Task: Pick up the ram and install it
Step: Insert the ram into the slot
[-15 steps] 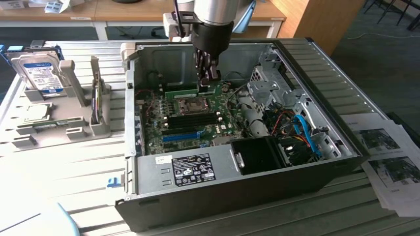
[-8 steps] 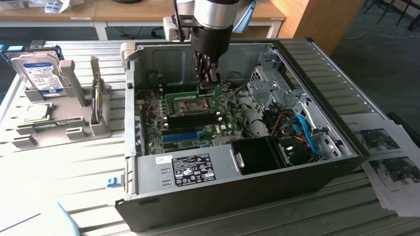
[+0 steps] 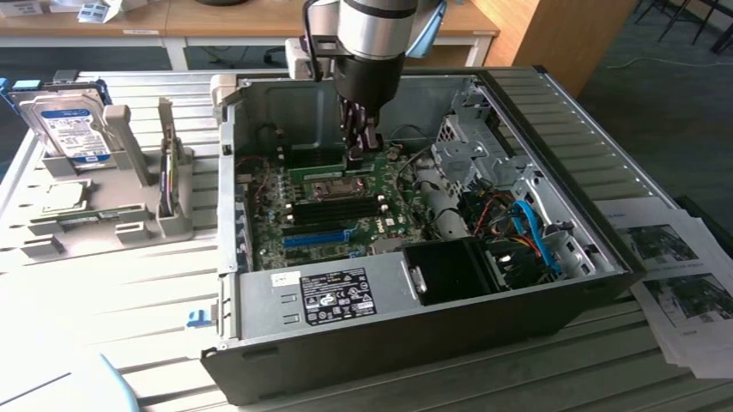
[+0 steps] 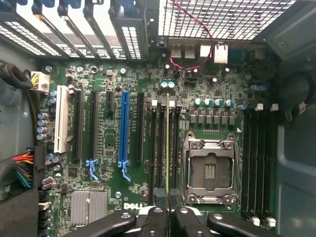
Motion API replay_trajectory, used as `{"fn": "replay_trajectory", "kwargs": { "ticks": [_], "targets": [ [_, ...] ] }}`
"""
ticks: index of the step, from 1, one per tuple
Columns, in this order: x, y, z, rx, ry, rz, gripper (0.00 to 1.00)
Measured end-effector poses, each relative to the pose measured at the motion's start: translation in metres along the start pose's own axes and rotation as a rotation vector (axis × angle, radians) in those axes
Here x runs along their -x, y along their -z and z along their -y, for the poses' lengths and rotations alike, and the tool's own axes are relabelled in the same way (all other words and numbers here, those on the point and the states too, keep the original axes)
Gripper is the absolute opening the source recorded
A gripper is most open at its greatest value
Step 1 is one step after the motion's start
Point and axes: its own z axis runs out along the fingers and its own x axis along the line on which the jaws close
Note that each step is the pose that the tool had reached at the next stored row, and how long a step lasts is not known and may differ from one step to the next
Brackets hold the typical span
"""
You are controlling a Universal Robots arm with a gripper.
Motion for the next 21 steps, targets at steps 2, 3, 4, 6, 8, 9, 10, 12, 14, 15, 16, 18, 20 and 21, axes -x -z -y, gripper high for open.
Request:
{"fn": "replay_trajectory", "kwargs": {
  "ticks": [2, 3, 4, 6, 8, 9, 10, 12, 14, 15, 16, 18, 20, 21],
  "targets": [
    [0.000, -0.0021, 0.0001, 0.0000, 0.000, 0.0000, 0.11],
    [0.000, -0.0032, 0.0001, 0.0000, -0.001, 0.0000, 0.11],
    [0.000, -0.0042, 0.0001, 0.0001, -0.001, 0.0000, 0.11],
    [0.000, -0.0062, 0.0002, 0.0000, -0.001, 0.0000, 0.11],
    [0.000, -0.0080, 0.0002, 0.0001, -0.001, 0.0000, 0.11],
    [0.000, -0.0089, 0.0003, 0.0000, -0.002, 0.0000, 0.11],
    [0.000, -0.0099, 0.0003, 0.0000, -0.002, 0.0000, 0.11],
    [0.000, -0.0118, 0.0004, 0.0000, -0.002, 0.0000, 0.11],
    [0.000, -0.0136, 0.0004, 0.0000, -0.002, 0.0001, 0.11],
    [0.000, -0.0145, 0.0005, 0.0000, -0.003, 0.0000, 0.11],
    [0.000, -0.0154, 0.0005, 0.0000, -0.003, 0.0002, 0.11],
    [0.000, -0.0172, 0.0005, 0.0000, -0.003, 0.0000, 0.11],
    [0.000, -0.0190, 0.0006, -0.0001, -0.003, 0.0001, 0.11],
    [0.000, -0.0198, 0.0006, -0.0001, -0.004, 0.0001, 0.11]
  ]
}}
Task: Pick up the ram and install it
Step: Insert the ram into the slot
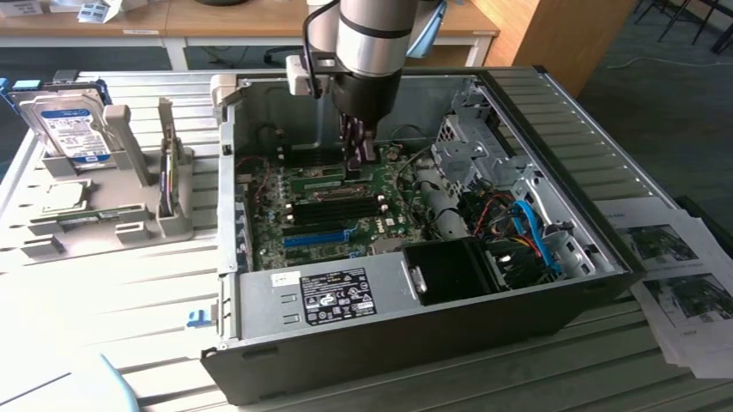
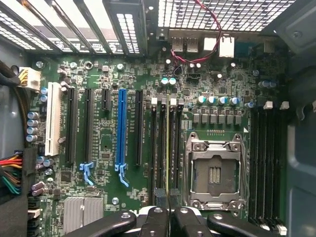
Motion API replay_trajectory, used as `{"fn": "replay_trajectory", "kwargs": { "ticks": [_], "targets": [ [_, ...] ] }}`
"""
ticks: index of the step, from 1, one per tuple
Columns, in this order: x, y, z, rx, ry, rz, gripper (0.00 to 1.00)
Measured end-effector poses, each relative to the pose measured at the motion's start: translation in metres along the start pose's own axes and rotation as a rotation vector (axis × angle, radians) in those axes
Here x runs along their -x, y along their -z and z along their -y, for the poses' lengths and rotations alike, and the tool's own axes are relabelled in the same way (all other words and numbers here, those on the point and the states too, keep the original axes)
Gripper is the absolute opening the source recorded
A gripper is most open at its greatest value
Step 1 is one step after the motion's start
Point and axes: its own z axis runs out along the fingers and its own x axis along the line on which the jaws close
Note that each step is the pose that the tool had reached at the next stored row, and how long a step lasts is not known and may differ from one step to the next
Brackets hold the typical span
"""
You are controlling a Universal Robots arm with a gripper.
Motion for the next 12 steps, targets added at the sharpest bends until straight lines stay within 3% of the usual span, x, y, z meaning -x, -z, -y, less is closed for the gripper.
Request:
{"fn": "replay_trajectory", "kwargs": {
  "ticks": [12],
  "targets": [
    [-0.0001, -0.0105, 0.0003, 0.0000, -0.002, 0.0001, 0.11]
  ]
}}
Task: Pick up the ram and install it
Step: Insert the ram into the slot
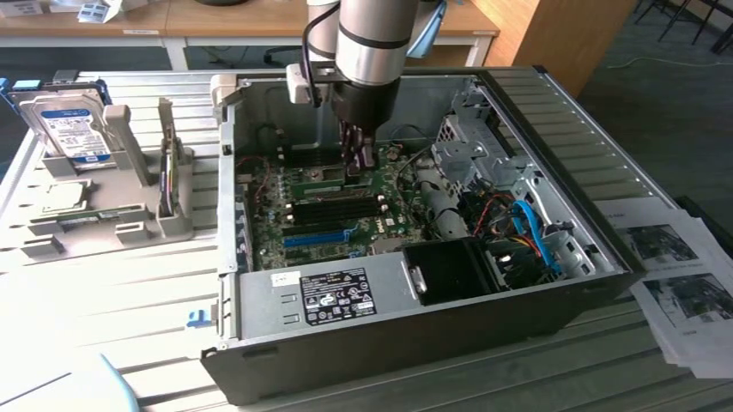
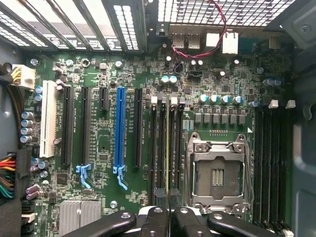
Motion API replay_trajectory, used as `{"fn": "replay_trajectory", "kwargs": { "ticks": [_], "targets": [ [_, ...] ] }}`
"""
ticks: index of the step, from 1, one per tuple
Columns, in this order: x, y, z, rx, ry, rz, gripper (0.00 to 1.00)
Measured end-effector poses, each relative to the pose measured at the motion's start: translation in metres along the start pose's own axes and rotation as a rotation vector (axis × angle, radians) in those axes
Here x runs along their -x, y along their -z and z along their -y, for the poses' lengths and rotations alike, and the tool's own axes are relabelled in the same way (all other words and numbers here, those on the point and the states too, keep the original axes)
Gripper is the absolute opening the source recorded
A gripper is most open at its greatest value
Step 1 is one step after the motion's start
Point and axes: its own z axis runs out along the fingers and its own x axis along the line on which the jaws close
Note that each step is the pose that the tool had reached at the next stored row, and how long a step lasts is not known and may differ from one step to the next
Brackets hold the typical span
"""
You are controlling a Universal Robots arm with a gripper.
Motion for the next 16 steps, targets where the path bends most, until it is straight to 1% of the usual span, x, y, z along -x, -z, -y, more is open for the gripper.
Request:
{"fn": "replay_trajectory", "kwargs": {
  "ticks": [9, 14, 16],
  "targets": [
    [-0.0001, -0.0067, 0.0002, 0.0000, -0.001, 0.0000, 0.11],
    [-0.0001, -0.0068, 0.0002, 0.0000, -0.002, -0.0001, 0.11],
    [-0.0001, -0.0069, 0.0015, 0.0000, -0.002, 0.0001, 0.11]
  ]
}}
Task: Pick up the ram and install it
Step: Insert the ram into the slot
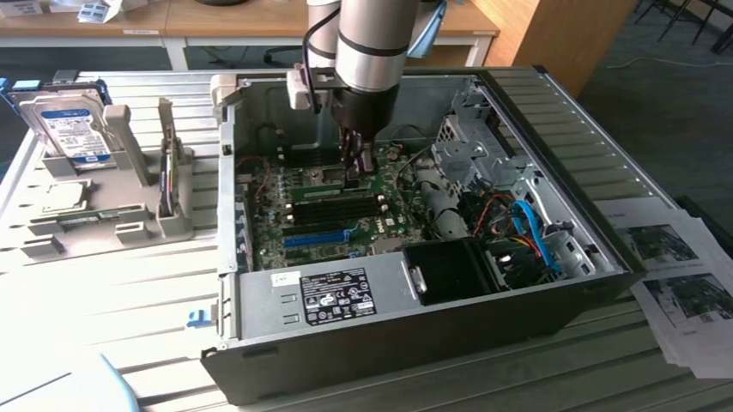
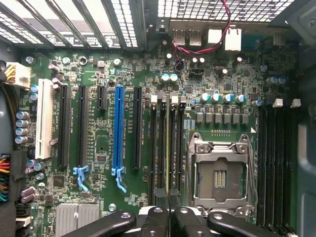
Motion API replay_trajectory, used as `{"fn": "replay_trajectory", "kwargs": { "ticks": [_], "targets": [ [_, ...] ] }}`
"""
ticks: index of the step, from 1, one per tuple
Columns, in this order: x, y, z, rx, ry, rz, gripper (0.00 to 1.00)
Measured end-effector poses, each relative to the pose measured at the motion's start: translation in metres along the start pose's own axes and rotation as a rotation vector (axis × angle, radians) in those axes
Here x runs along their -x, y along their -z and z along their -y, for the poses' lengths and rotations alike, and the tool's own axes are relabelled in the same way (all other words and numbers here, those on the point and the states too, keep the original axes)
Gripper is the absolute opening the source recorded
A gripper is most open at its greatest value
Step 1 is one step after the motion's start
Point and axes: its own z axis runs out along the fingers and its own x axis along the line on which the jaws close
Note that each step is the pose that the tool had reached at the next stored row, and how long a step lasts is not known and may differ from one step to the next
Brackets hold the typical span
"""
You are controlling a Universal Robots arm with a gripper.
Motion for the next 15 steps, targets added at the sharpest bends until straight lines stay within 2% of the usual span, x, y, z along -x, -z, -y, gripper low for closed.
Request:
{"fn": "replay_trajectory", "kwargs": {
  "ticks": [4, 15],
  "targets": [
    [0.0000, 0.0002, 0.0041, 0.0007, 0.000, -0.0001, 0.11],
    [-0.0065, 0.0003, 0.0041, 0.0008, 0.000, -0.0001, 0.11]
  ]
}}
